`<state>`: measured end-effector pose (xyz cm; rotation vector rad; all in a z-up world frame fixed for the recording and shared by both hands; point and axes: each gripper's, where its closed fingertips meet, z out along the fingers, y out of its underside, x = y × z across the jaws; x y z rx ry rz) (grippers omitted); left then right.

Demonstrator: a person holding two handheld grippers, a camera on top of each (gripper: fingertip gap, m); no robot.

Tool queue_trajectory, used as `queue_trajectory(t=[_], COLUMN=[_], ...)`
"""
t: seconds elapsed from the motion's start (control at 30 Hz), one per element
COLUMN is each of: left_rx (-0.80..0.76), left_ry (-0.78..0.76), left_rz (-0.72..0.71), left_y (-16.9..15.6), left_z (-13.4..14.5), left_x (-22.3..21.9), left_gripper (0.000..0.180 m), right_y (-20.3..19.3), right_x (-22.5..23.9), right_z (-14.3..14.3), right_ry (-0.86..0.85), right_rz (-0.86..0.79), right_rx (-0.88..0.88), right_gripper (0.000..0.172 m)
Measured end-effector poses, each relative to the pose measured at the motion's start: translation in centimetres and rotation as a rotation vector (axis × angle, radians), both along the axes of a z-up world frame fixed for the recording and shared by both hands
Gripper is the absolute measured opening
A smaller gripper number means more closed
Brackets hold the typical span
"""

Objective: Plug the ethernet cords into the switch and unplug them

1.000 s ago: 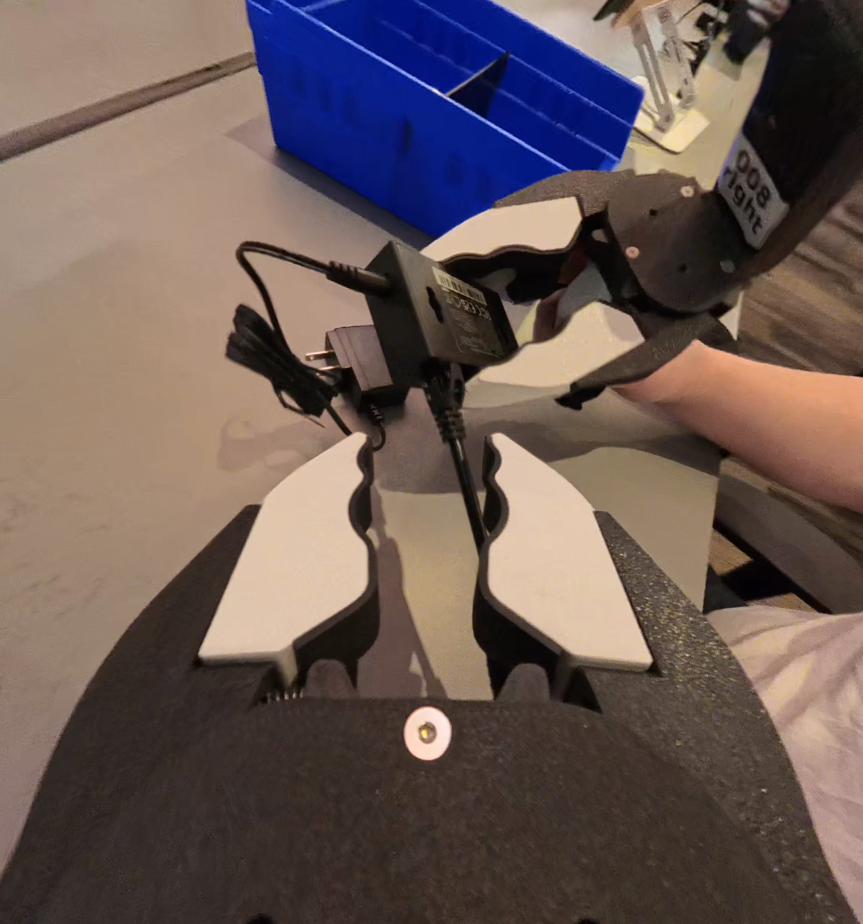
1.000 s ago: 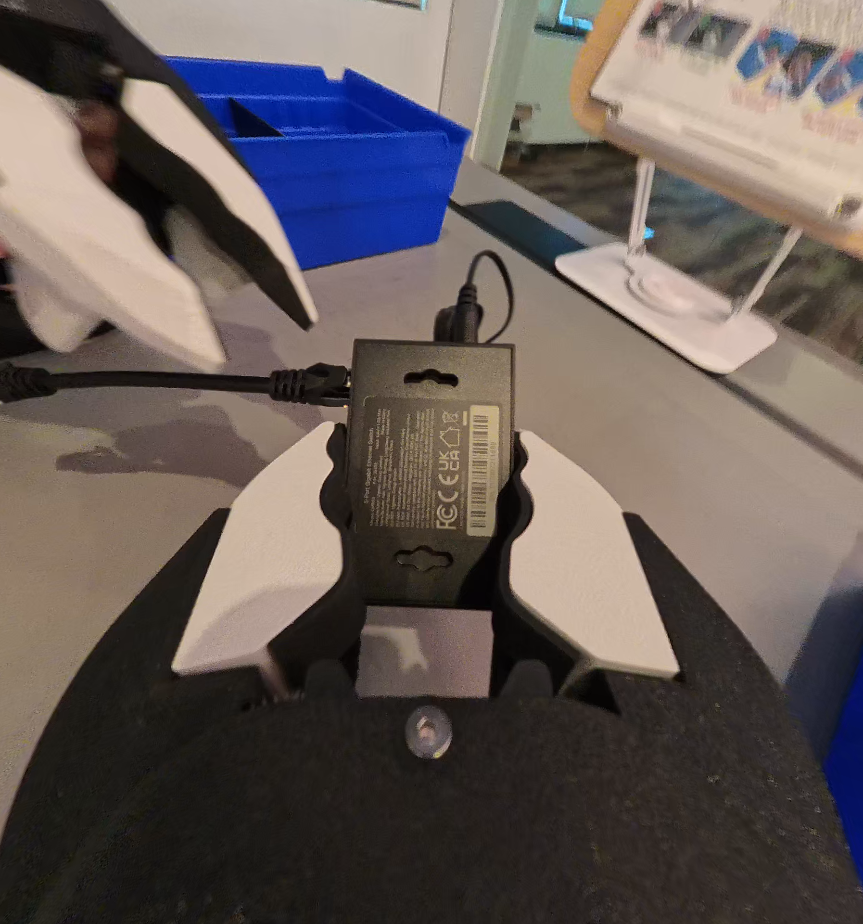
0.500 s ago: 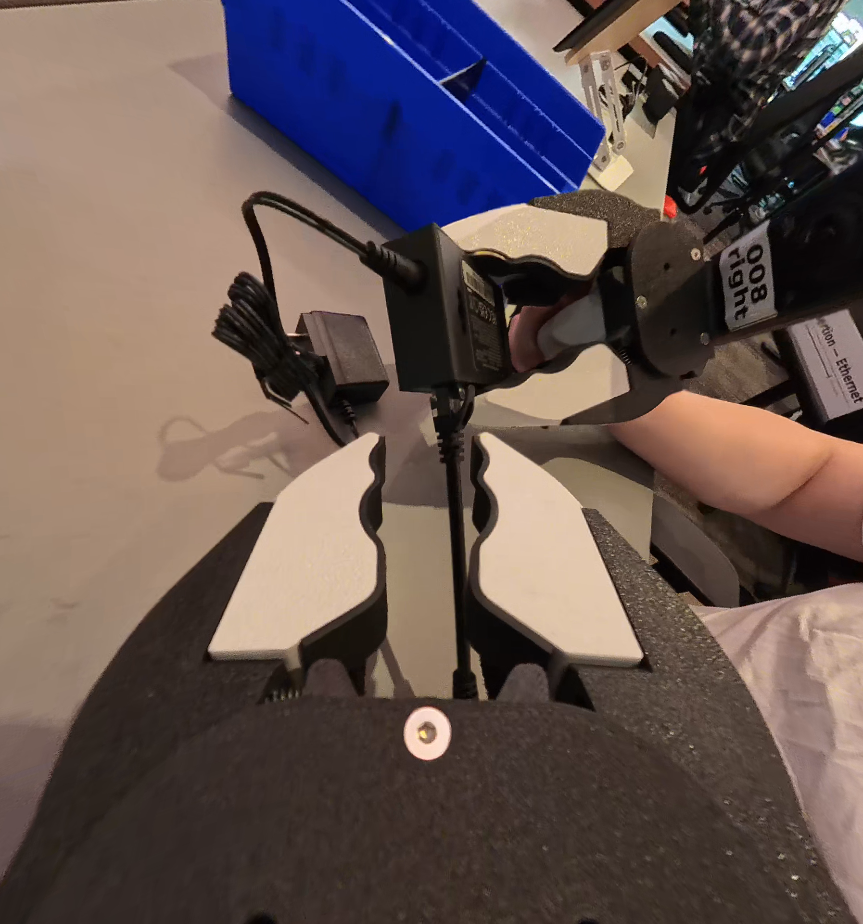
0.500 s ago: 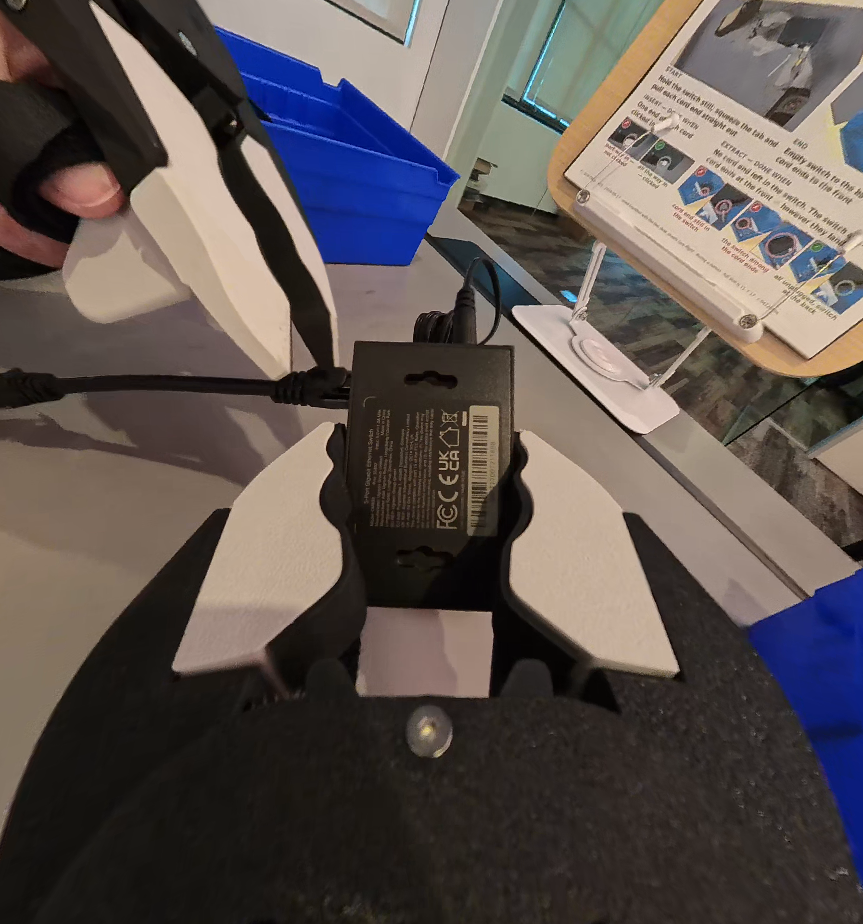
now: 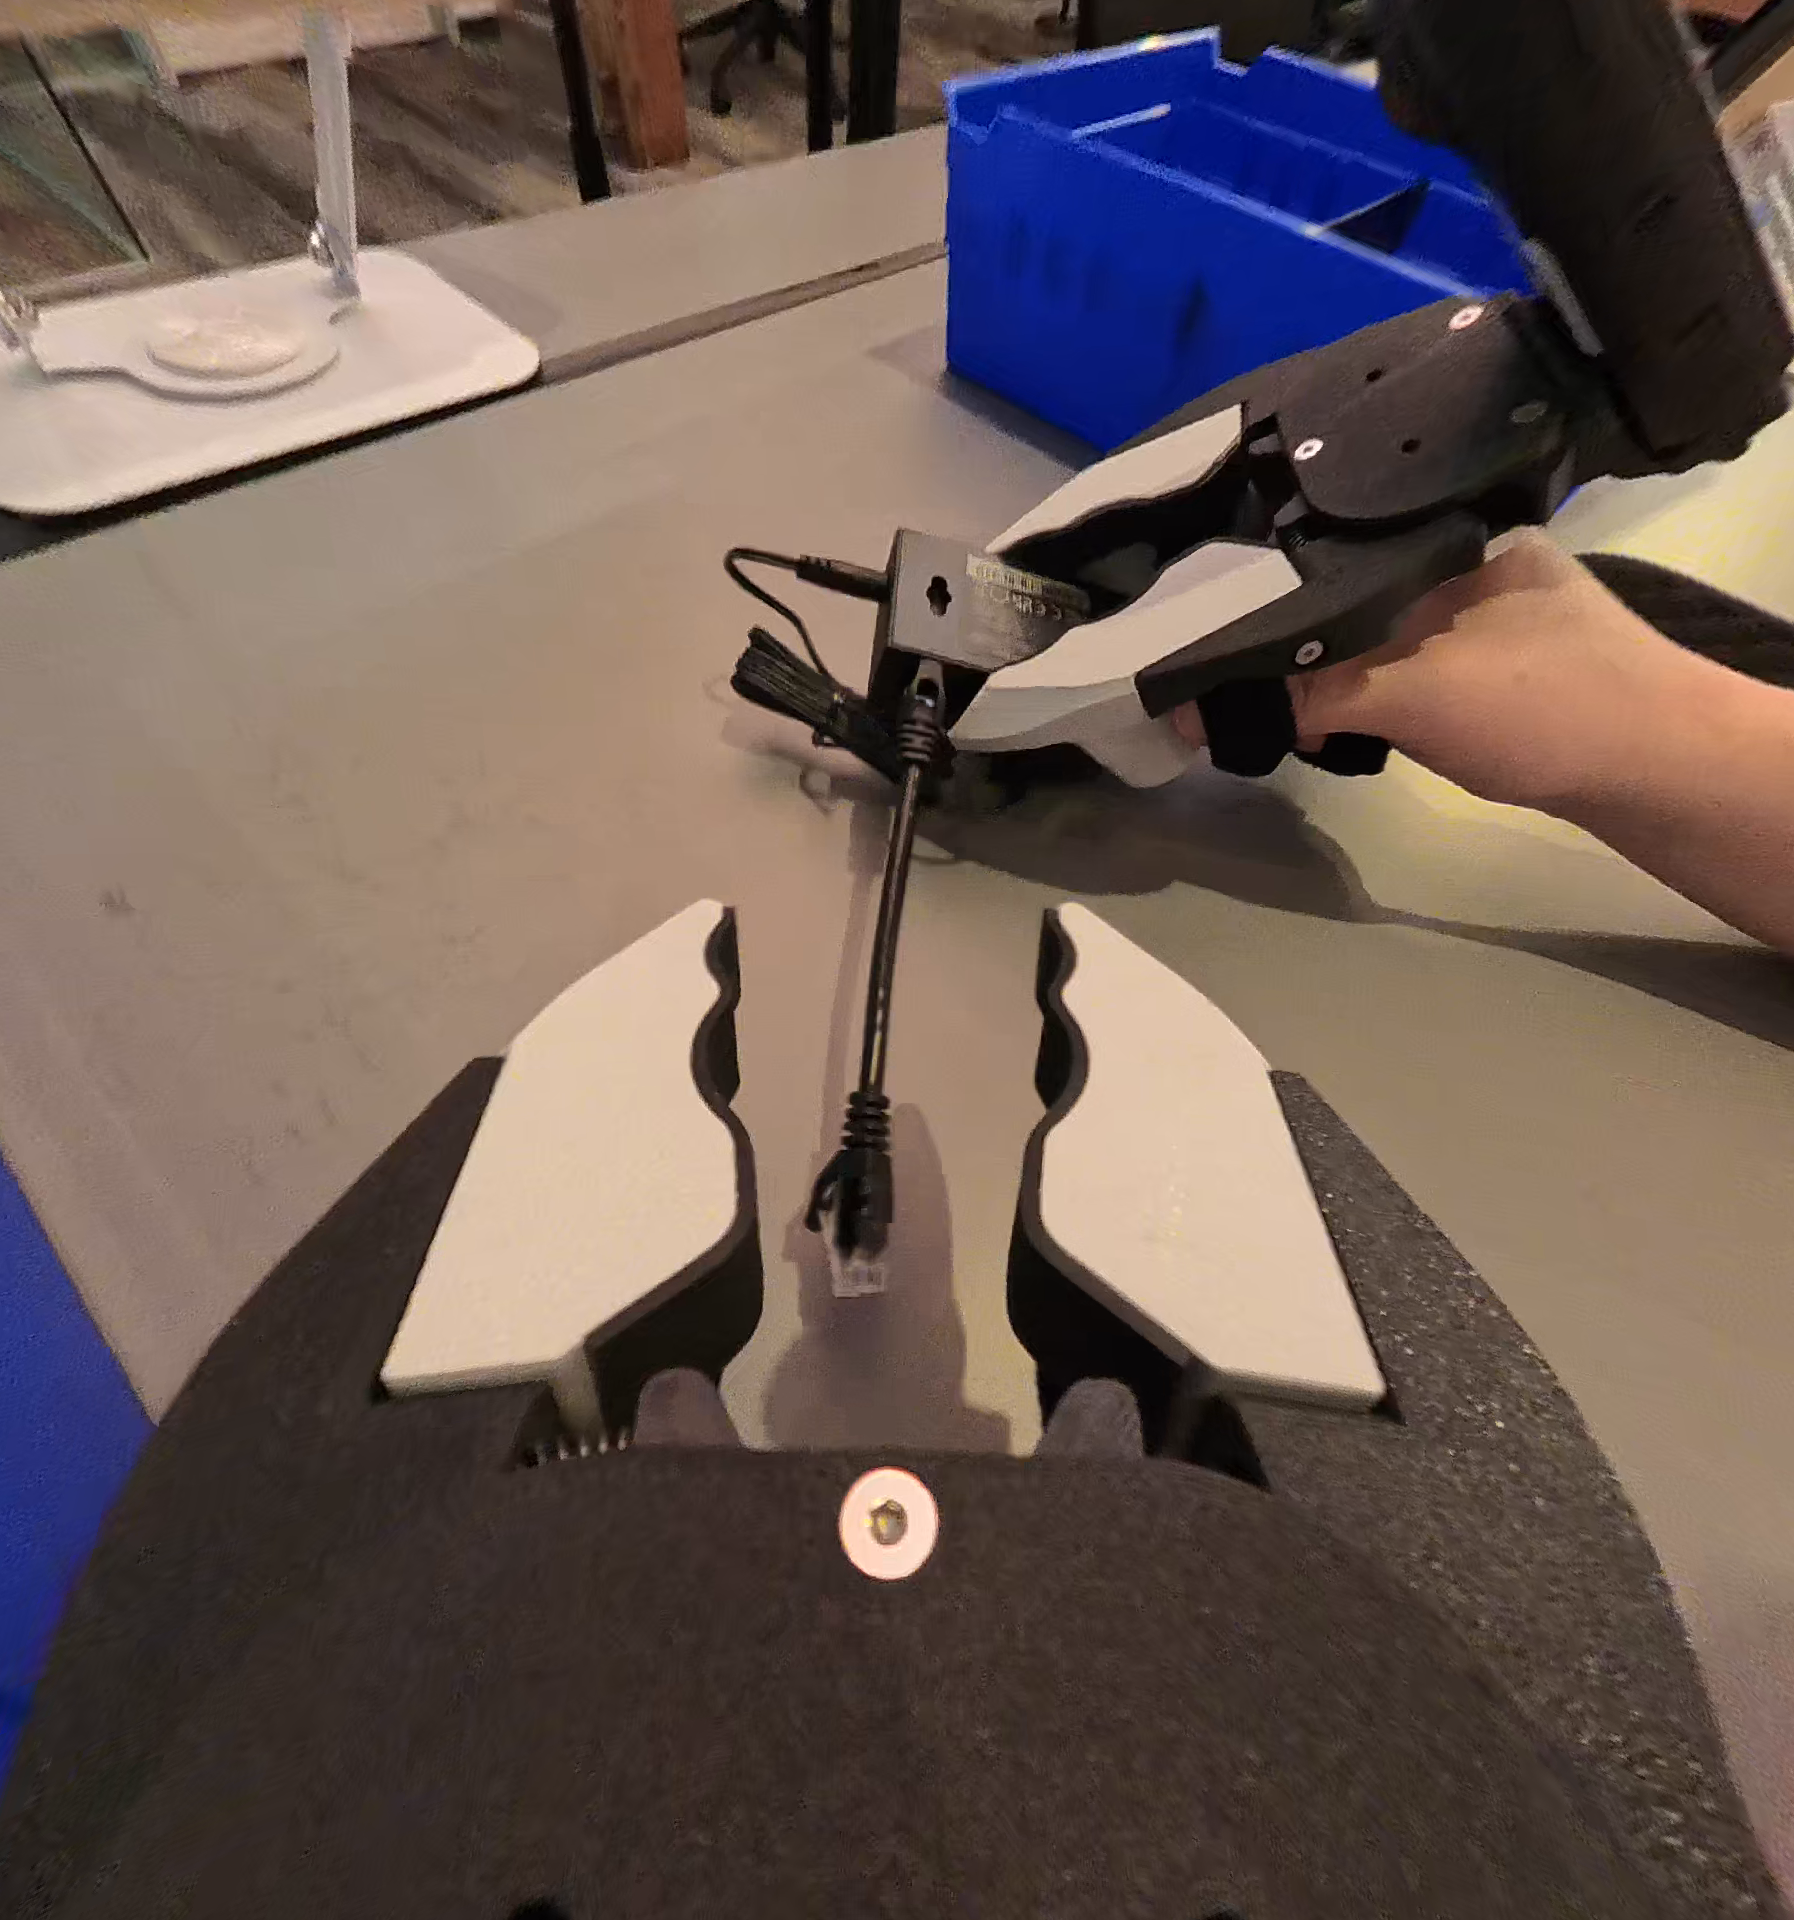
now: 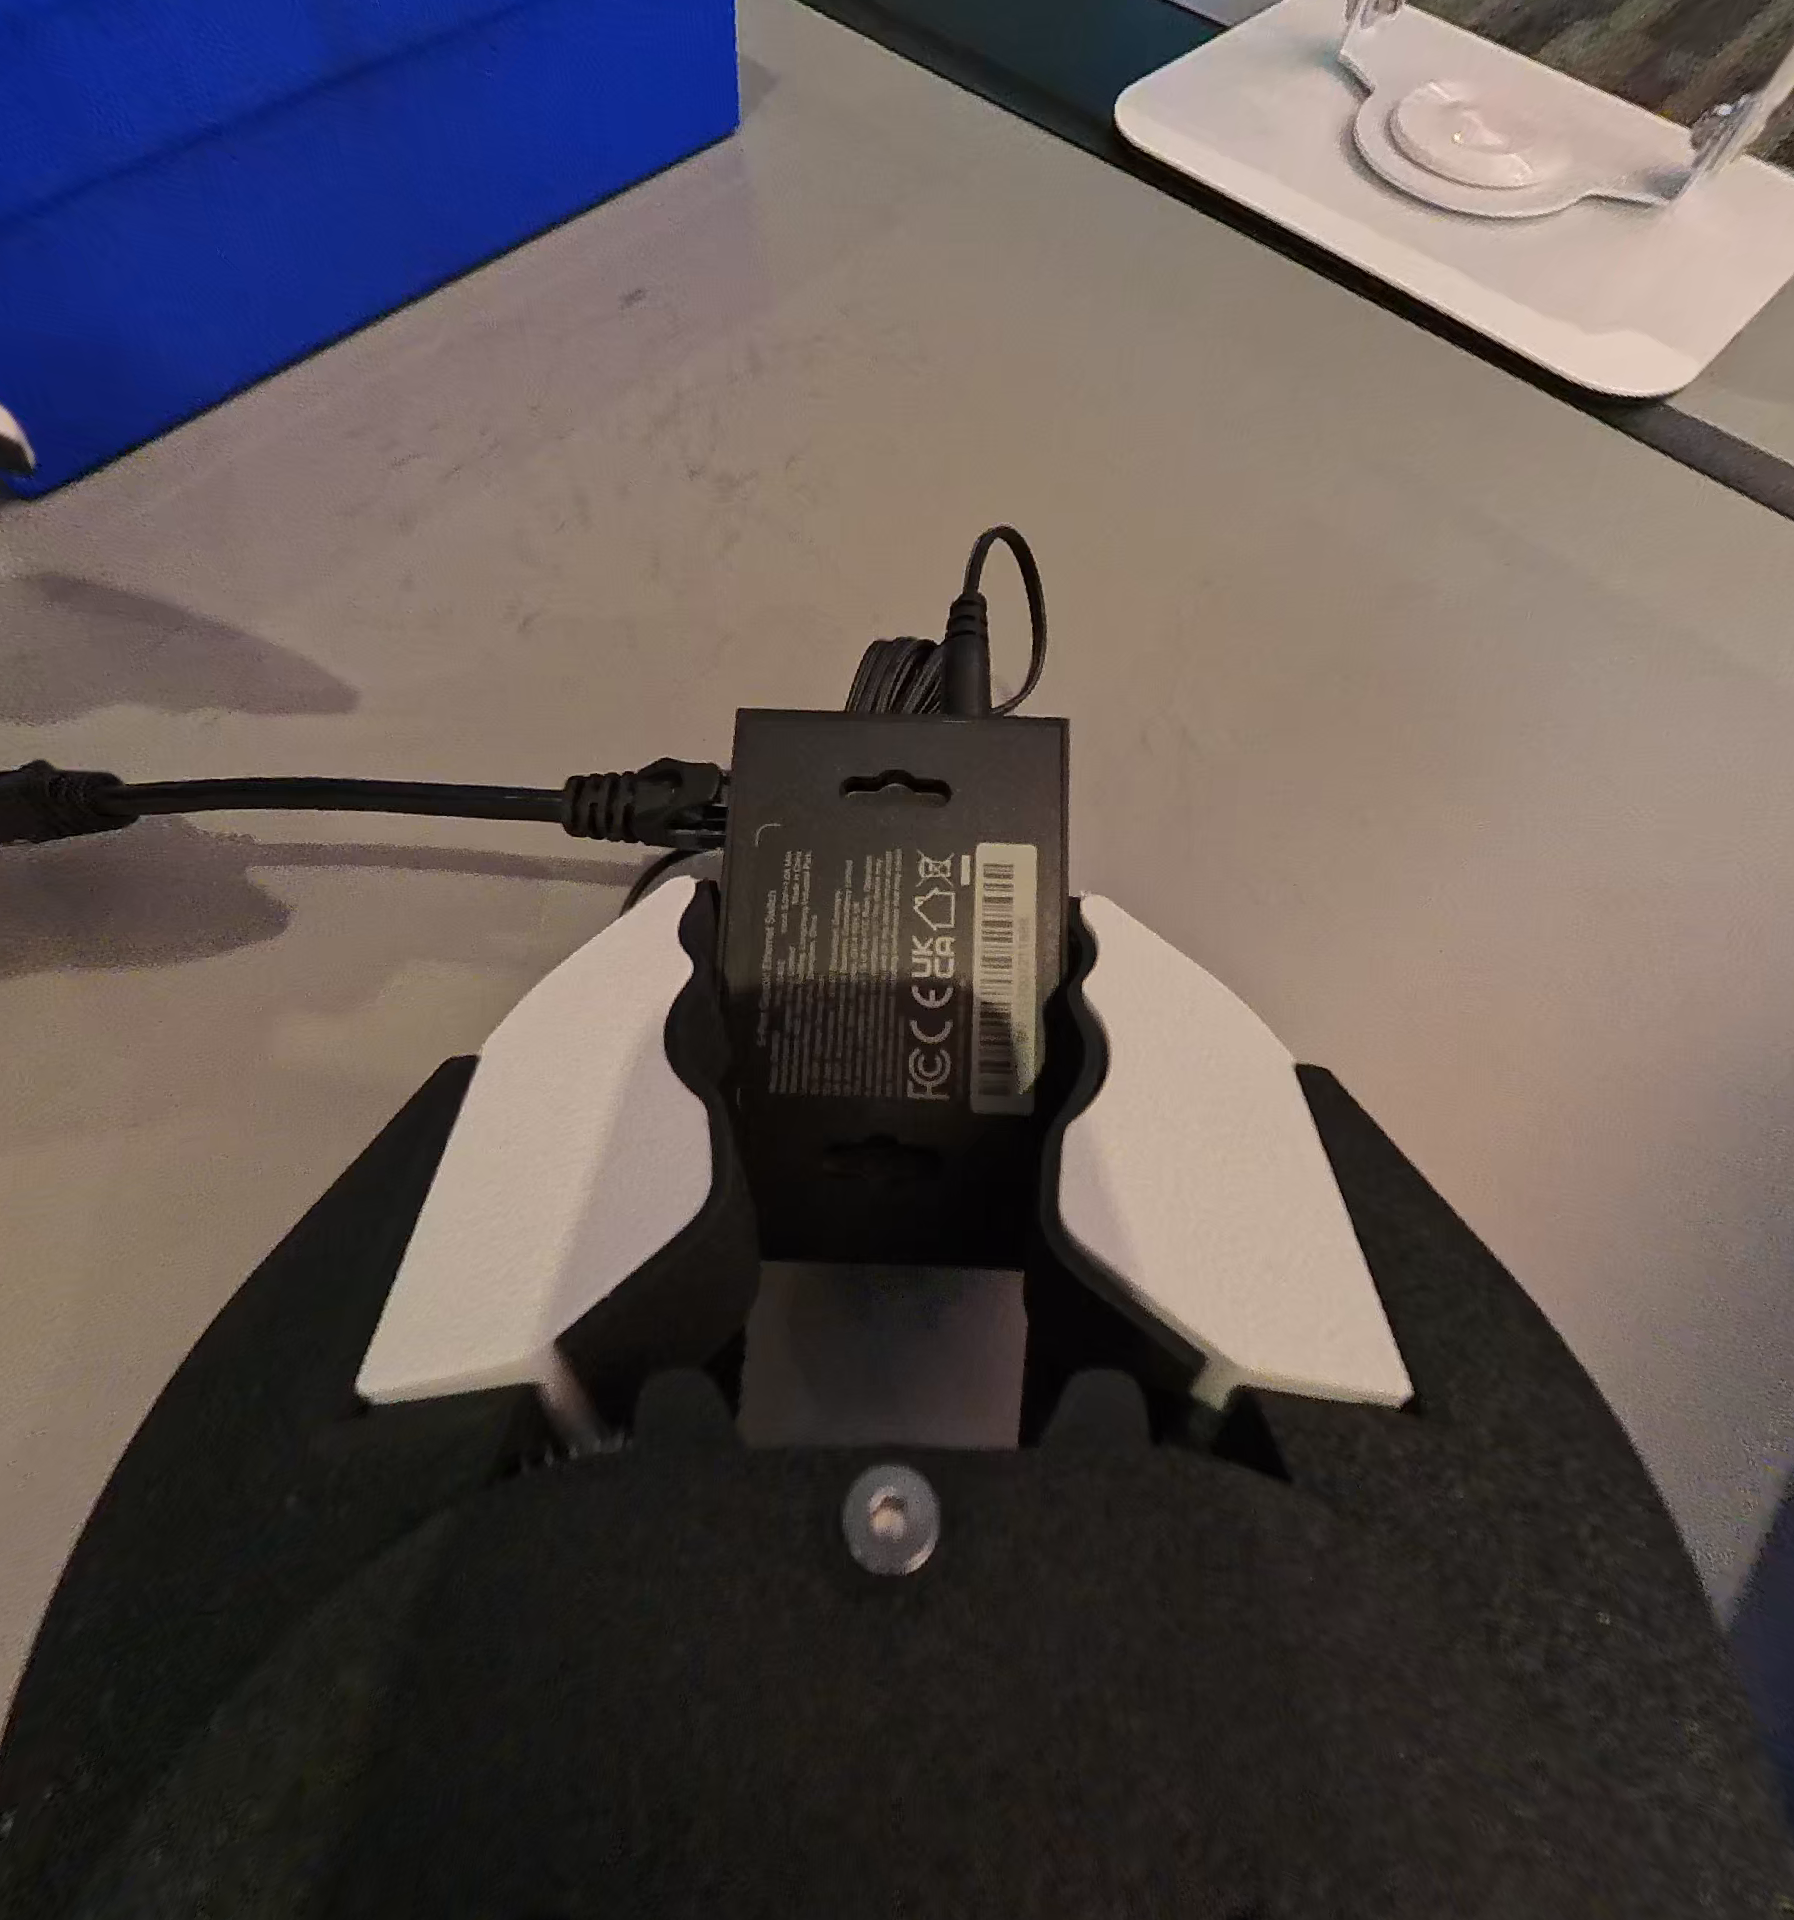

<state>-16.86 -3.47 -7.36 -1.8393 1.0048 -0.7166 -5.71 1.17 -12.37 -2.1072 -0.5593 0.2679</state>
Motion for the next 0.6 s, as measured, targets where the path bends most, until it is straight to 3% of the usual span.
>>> queue_trajectory(t=[0.43, 0.6], left_rx=[-0.028, -0.002], left_ry=[0.128, 0.101], left_rz=[0.099, 0.121], left_y=[2.4, 3.0], left_z=[-3.8, -2.2], left_x=[1.2, 1.3], left_gripper=[0.062, 0.062], right_y=[4.4, 6.8], right_x=[0.4, 1.9], right_z=[0.2, 4.3], right_ry=[-0.066, -0.056], right_rz=[-0.070, -0.089], right_rx=[0.022, 0.114], right_gripper=[0.062, 0.062])
